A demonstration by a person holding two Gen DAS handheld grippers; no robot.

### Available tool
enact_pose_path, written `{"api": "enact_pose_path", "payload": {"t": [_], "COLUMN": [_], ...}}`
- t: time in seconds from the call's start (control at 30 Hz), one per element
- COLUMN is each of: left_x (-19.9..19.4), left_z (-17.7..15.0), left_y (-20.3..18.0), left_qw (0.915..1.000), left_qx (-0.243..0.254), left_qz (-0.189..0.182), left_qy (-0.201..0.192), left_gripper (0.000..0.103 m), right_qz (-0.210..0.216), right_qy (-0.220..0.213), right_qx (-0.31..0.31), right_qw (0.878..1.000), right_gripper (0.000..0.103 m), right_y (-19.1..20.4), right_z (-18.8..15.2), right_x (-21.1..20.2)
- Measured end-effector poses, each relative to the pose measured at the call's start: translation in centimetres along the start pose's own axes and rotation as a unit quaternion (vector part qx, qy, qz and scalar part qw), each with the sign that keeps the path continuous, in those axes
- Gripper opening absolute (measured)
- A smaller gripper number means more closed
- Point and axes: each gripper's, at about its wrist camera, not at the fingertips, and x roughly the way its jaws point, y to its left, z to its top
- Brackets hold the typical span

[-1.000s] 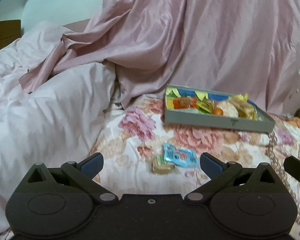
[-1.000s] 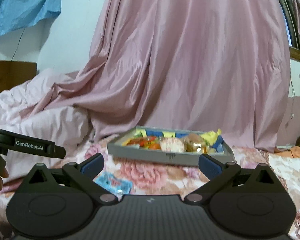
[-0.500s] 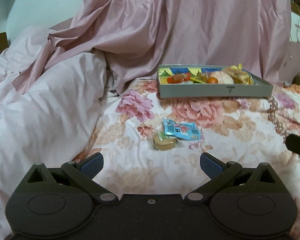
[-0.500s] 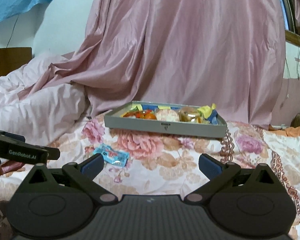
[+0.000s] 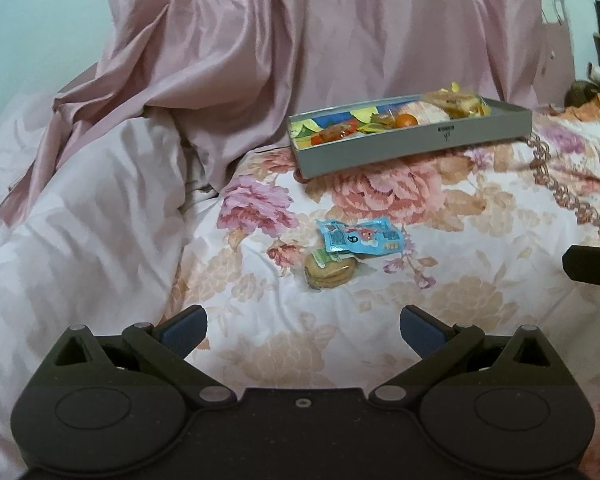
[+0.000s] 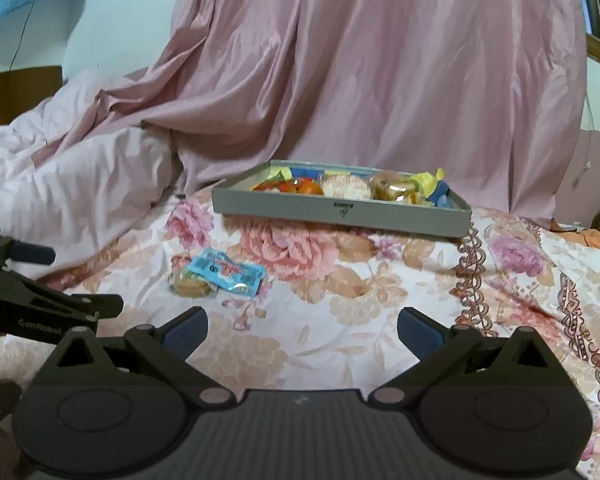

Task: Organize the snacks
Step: 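Move both open tools back toward the blue packet and wrapped pastry, then grasp the blue packet with the right tool while the left tool lowers onto the pastry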

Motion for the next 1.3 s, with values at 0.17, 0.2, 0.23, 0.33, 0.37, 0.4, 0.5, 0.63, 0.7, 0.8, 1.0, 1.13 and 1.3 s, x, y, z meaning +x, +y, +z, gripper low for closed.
{"api": "enact_pose_path", "payload": {"t": [0.17,0.2,0.23,0.33,0.37,0.4,0.5,0.63,0.7,0.8,1.0,1.13,1.3], "left_x": [1.8,2.3,2.7,4.1,4.5,4.9,6.1,7.8,8.5,9.3,11.2,12.4,13.2], "left_z": [-0.1,-0.2,-0.1,0.0,0.0,0.1,0.3,0.3,0.4,0.7,1.3,1.4,1.1], "left_y": [0.5,0.7,0.9,1.6,1.9,2.1,2.8,3.4,3.4,3.5,3.4,3.4,4.1], "left_qw": [1.0000,0.9999,0.9999,0.9997,0.9996,0.9996,0.9995,0.9989,0.9984,0.9978,0.9939,0.9900,0.9851], "left_qx": [0.003,0.003,0.003,0.006,0.006,0.006,0.004,0.008,0.017,0.022,0.040,0.050,0.049], "left_qz": [-0.002,-0.004,-0.004,-0.004,-0.004,-0.005,-0.008,-0.035,-0.045,-0.062,-0.101,-0.130,-0.164], "left_qy": [0.008,0.011,0.015,0.024,0.026,0.028,0.030,0.031,0.030,0.013,-0.021,-0.020,-0.015], "left_gripper": [0.102,0.102,0.102,0.102,0.102,0.102,0.102,0.102,0.102,0.102,0.102,0.102,0.102], "right_qz": [0.001,0.001,0.001,0.004,0.008,0.011,0.017,0.017,0.012,0.008,0.021,0.038,0.110], "right_qy": [0.020,0.024,0.028,0.043,0.051,0.057,0.077,0.101,0.111,0.122,0.136,0.136,0.097], "right_qx": [-0.006,-0.006,-0.006,-0.001,0.005,0.009,0.023,0.040,0.042,0.037,0.006,-0.013,-0.096], "right_qw": [1.000,1.000,1.000,0.999,0.999,0.998,0.997,0.994,0.993,0.992,0.990,0.990,0.985], "right_gripper": [0.103,0.103,0.103,0.103,0.103,0.103,0.103,0.103,0.103,0.103,0.103,0.103,0.103], "right_y": [0.2,0.3,0.3,0.1,0.0,-0.2,-0.6,-1.2,-1.5,-1.6,-1.0,-0.6,-0.4], "right_z": [-0.2,-0.2,-0.3,-0.4,-0.4,-0.5,-0.6,-0.8,-0.9,-1.1,-1.3,-1.1,0.8], "right_x": [1.0,1.2,1.5,2.4,2.8,3.1,4.1,5.4,6.2,7.3,9.6,10.8,13.2]}}
